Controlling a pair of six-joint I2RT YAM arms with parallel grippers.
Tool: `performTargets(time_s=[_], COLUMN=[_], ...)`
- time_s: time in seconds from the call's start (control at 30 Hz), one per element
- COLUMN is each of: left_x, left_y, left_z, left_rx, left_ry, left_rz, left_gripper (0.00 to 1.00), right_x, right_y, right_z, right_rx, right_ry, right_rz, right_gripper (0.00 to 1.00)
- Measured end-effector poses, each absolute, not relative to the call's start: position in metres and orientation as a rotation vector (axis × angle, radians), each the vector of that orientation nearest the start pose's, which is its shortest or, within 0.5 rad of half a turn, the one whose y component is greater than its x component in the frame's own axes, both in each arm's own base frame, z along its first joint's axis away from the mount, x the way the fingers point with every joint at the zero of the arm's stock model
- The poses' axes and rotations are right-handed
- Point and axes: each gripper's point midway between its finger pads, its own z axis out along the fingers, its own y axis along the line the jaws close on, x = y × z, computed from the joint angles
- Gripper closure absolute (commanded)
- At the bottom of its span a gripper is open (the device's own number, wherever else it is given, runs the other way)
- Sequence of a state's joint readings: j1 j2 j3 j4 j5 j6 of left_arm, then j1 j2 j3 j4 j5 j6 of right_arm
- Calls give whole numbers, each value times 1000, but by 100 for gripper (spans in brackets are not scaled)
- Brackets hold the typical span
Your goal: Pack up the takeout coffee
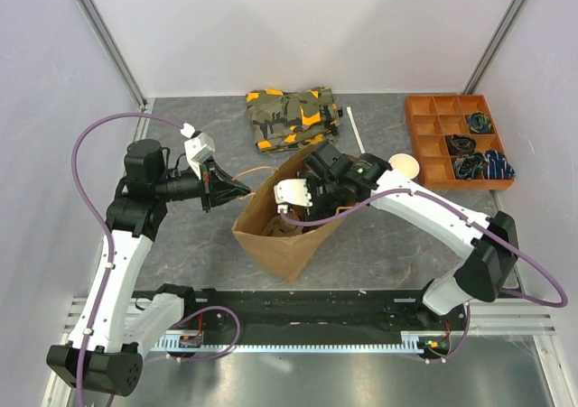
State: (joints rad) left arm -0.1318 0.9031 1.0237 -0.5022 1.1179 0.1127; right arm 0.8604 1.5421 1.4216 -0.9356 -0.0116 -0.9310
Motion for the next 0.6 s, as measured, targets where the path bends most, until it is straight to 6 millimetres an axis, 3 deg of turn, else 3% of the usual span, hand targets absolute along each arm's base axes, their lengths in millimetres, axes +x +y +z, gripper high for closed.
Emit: performTargets(time_s=[0.33,0.6], left_x=[191,194], left_y=[-193,-197], left_z=[325,323], left_rx=[1029,1044], left_ry=[1504,1501], left_rz=[-1023,-1021], left_gripper=[98,98], right_x=[277,279], right_y=[253,255], right_z=[201,201], right_rx=[-1901,-1912], right_ry=[1714,1713], right_rz=[85,92], right_gripper=[62,63])
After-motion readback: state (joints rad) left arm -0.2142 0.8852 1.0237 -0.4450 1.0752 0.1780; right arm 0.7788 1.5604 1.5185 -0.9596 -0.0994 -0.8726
